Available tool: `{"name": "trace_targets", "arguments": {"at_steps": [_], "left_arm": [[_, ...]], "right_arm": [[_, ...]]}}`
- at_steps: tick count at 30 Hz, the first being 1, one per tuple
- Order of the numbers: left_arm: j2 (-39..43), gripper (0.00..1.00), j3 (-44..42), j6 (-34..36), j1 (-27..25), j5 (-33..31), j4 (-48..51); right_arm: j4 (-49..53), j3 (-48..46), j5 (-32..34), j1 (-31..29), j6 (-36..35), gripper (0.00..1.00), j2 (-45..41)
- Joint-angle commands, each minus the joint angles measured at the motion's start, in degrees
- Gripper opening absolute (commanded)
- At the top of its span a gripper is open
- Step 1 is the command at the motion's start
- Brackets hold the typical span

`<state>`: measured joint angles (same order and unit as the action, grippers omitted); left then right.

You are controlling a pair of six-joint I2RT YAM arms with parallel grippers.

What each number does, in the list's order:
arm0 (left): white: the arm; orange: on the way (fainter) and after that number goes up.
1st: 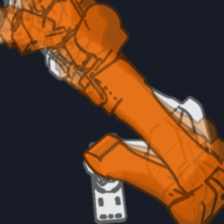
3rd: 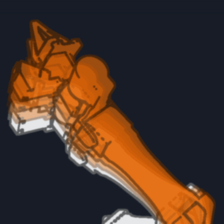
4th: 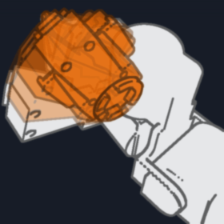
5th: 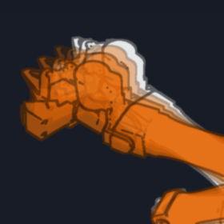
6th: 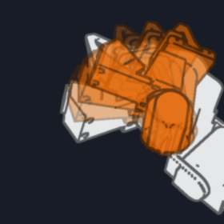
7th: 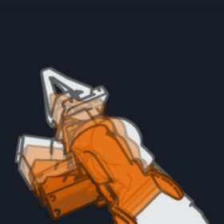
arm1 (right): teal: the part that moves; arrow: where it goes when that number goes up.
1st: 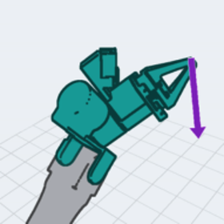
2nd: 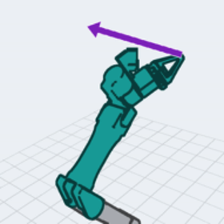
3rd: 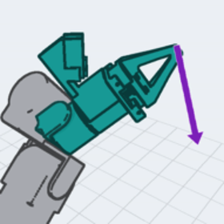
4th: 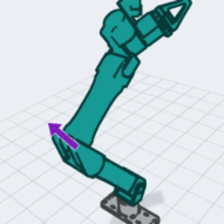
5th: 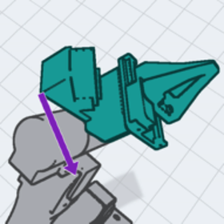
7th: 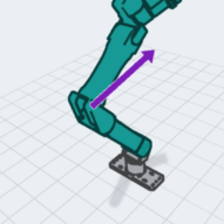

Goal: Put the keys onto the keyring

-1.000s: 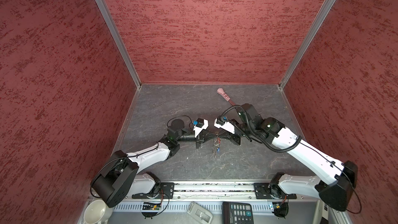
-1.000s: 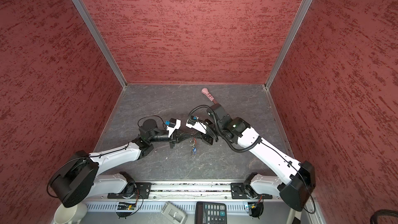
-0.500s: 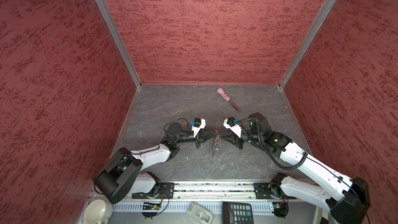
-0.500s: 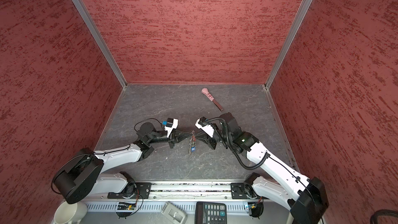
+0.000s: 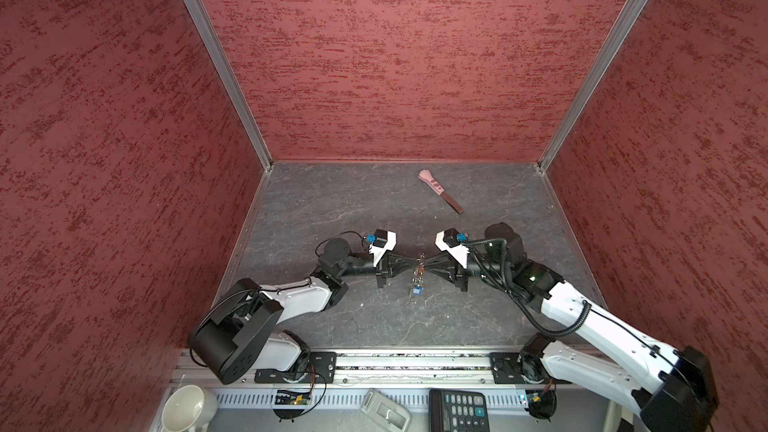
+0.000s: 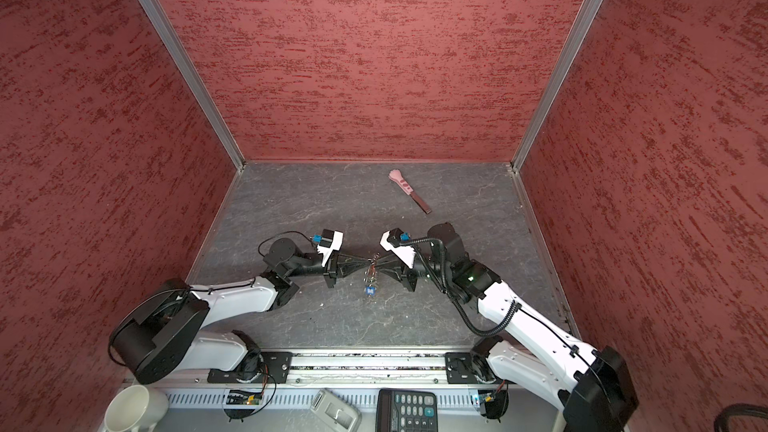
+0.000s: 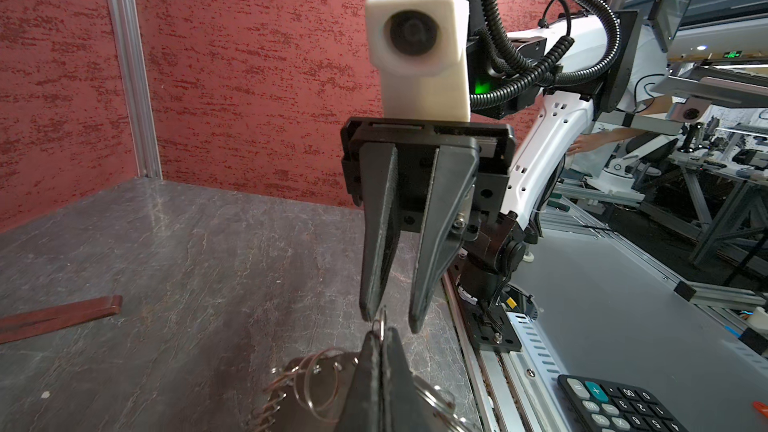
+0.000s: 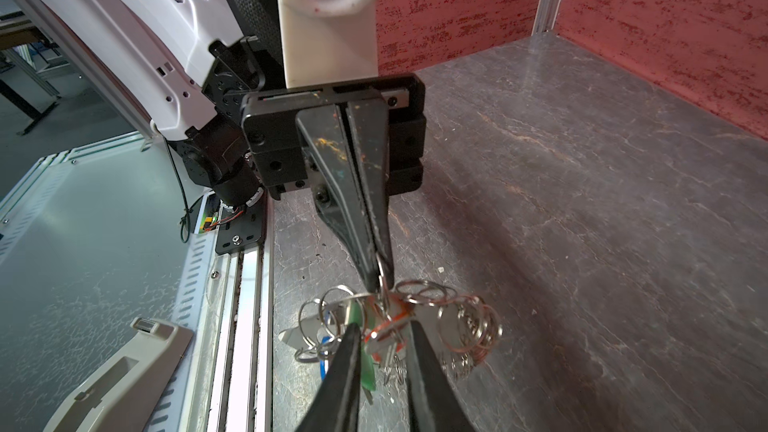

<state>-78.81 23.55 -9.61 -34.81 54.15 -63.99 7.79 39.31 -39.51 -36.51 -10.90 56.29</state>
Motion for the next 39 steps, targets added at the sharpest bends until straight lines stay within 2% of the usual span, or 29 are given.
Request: {"name": "trace_targets", "arguments": {"at_steps": [1,6,12,17,26,31,34,39], "left_arm": [[0.3,0.0,0.0,-0.1,0.1,2.1,-2.9],[0.5,0.0,-0.3,0.2,0.1,2.4,-2.6],[0.8,0.0,-0.1,0.1,0.0,2.8,-2.8],[0.7,0.0,0.2,-0.4,-0.1,3.9,-3.4],[0.3,0.0,1.3,-0.9,-1.9,4.7,-4.7],[-1.2,0.0,2.1,-1.2,-2.9,4.8,-5.4],[-1.9,0.0,2.2,-1.1,-3.2,4.7,-5.5],[-1.0,0.0,1.5,1.1,-2.8,2.2,-2.9]], "right_arm": [[-1.4,0.5,-1.5,0.4,-0.1,0.22,0.6],[-0.8,1.0,-3.5,0.4,-0.7,0.2,1.6],[1.8,2.5,-5.7,0.3,-1.6,0.06,3.7],[2.0,3.0,-6.8,0.4,-1.8,0.0,4.5],[1.7,6.0,-11.4,0.4,-2.9,0.0,9.5],[0.9,6.7,-11.8,0.4,-3.3,0.01,10.6],[-0.6,6.6,-10.8,0.4,-2.3,0.05,10.3],[-0.5,5.1,-5.4,0.4,-1.8,0.13,6.9]]}}
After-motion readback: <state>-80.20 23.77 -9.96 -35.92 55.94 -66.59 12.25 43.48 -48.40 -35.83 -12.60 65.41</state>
